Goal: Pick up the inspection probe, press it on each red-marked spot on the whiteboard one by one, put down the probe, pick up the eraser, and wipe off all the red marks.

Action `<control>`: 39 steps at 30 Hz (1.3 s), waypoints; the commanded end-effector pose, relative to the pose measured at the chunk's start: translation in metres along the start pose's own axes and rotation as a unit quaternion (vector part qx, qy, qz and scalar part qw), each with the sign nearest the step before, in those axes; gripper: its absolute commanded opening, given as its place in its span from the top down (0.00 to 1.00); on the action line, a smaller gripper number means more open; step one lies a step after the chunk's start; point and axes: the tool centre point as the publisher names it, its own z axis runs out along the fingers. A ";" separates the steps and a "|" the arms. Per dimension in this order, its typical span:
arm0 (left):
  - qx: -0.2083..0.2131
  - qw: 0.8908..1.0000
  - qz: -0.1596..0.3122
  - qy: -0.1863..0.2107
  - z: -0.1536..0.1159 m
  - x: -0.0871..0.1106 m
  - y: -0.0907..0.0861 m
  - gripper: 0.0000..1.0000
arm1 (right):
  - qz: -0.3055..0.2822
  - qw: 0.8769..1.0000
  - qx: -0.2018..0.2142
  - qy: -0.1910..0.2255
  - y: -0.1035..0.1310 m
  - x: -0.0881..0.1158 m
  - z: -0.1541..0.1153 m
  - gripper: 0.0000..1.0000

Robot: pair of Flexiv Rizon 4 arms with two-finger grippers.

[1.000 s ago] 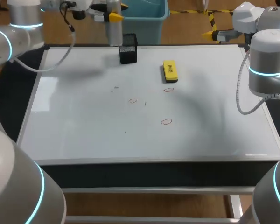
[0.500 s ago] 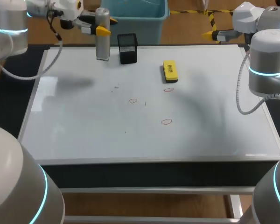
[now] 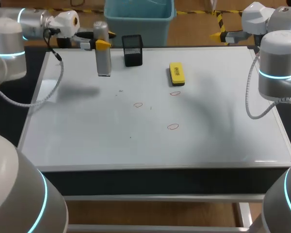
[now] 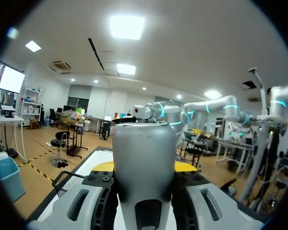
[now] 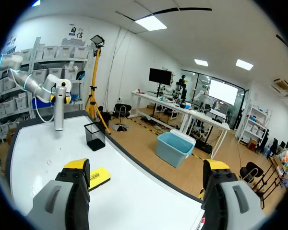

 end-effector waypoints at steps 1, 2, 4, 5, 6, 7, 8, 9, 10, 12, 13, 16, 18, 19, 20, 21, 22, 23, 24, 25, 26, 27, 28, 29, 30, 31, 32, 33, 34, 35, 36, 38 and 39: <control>-0.003 0.943 0.002 -0.332 0.003 0.006 -0.003 1.00 | 0.000 1.000 0.000 0.000 0.000 0.000 0.000 0.00; -0.003 0.943 0.002 -0.332 0.003 0.006 -0.003 1.00 | 0.000 1.000 0.000 0.000 0.000 0.000 0.000 0.00; -0.003 0.943 0.002 -0.332 0.003 0.006 -0.003 1.00 | 0.000 1.000 0.000 0.000 0.000 0.000 0.000 0.00; -0.003 0.943 0.002 -0.332 0.003 0.006 -0.003 1.00 | 0.000 1.000 0.000 0.000 0.000 0.000 0.000 0.00; -0.003 0.943 0.002 -0.332 0.003 0.006 -0.003 1.00 | 0.000 1.000 0.000 0.000 0.000 0.000 0.000 0.00; -0.003 0.943 0.002 -0.332 0.003 0.006 -0.003 1.00 | 0.000 1.000 0.000 0.000 0.000 0.000 0.000 0.00; -0.003 0.943 0.002 -0.332 0.003 0.006 -0.003 1.00 | 0.000 1.000 0.000 0.000 0.000 0.000 0.000 0.00; -0.003 0.943 0.002 -0.332 0.003 0.006 -0.003 1.00 | 0.000 1.000 0.000 0.000 0.000 0.000 0.000 0.00; -0.003 0.943 0.002 -0.332 0.003 0.006 -0.003 1.00 | 0.000 1.000 0.000 0.000 0.000 0.000 0.000 0.00; -0.003 0.943 0.002 -0.332 0.003 0.006 -0.003 1.00 | 0.000 1.000 0.000 0.000 0.000 0.000 0.000 0.00; -0.003 0.943 0.002 -0.332 0.003 0.006 -0.003 1.00 | 0.000 1.000 0.000 0.000 0.000 0.000 0.000 0.00; -0.003 0.943 0.002 -0.332 0.003 0.006 -0.003 1.00 | 0.000 1.000 0.000 0.000 0.000 0.000 0.000 0.00; -0.003 0.943 0.002 -0.332 0.003 0.006 -0.003 1.00 | 0.000 1.000 0.000 0.000 0.000 0.000 0.000 0.00; -0.003 0.943 0.002 -0.332 0.003 0.006 -0.003 1.00 | 0.000 1.000 0.000 0.000 0.000 0.000 0.000 0.00; -0.003 0.943 0.002 -0.332 0.003 0.006 -0.003 1.00 | 0.000 1.000 0.000 0.000 0.000 0.000 0.000 0.00; -0.003 0.943 0.002 -0.332 0.003 0.006 -0.003 1.00 | 0.000 1.000 0.000 0.000 0.000 0.000 0.000 0.00; -0.003 0.943 0.002 -0.332 0.003 0.006 -0.003 1.00 | 0.000 1.000 0.000 0.000 0.000 0.000 0.000 0.00; -0.003 0.943 0.002 -0.332 0.003 0.006 -0.003 1.00 | 0.000 1.000 0.000 0.000 0.000 0.000 0.000 0.00; -0.003 0.943 0.002 -0.332 0.003 0.006 -0.003 1.00 | 0.000 1.000 0.000 0.000 0.000 0.000 0.000 0.00; -0.003 0.943 0.002 -0.332 0.003 0.006 -0.003 1.00 | 0.000 1.000 0.000 0.000 0.000 0.000 0.000 0.00; -0.003 0.943 0.002 -0.332 0.003 0.006 -0.003 1.00 | 0.000 1.000 0.000 0.000 0.000 0.000 0.000 0.00; -0.003 0.943 0.002 -0.332 0.003 0.006 -0.003 1.00 | 0.000 1.000 0.000 0.000 0.000 0.000 0.000 0.00; -0.003 0.943 0.002 -0.332 0.003 0.006 -0.003 1.00 | 0.000 1.000 0.000 0.000 0.000 0.000 0.000 0.00; -0.003 0.943 0.002 -0.332 0.003 0.006 -0.003 1.00 | 0.000 1.000 0.000 0.000 0.000 0.000 0.000 0.00; -0.003 0.943 0.002 -0.332 0.003 0.006 -0.003 1.00 | 0.000 1.000 0.000 0.000 0.000 0.000 0.000 0.00; -0.003 0.943 0.002 -0.332 0.003 0.006 -0.003 1.00 | -0.016 1.000 0.002 0.024 0.003 0.002 0.004 0.00; -0.003 0.943 0.002 -0.332 0.003 0.006 -0.003 1.00 | -0.031 0.999 0.008 0.045 0.006 0.005 0.009 0.00; -0.003 0.943 0.002 -0.332 0.003 0.006 -0.003 1.00 | -0.045 0.997 0.015 0.060 0.009 0.010 0.012 0.00; -0.003 0.943 0.002 -0.332 0.003 0.006 -0.003 1.00 | -0.061 0.995 0.024 0.079 0.011 0.015 0.016 0.00; -0.003 0.943 0.002 -0.332 0.003 0.006 -0.003 1.00 | -0.074 0.992 0.033 0.096 0.012 0.023 0.017 0.00; -0.003 0.943 0.002 -0.332 0.003 0.006 -0.003 1.00 | -0.085 0.989 0.040 0.112 0.013 0.030 0.020 0.00; -0.003 0.943 0.002 -0.332 0.003 0.006 -0.003 1.00 | -0.107 0.982 0.054 0.149 0.010 0.036 0.030 0.00; -0.003 0.943 0.002 -0.332 0.003 0.006 -0.003 1.00 | -0.121 0.977 0.062 0.162 0.010 0.042 0.032 0.00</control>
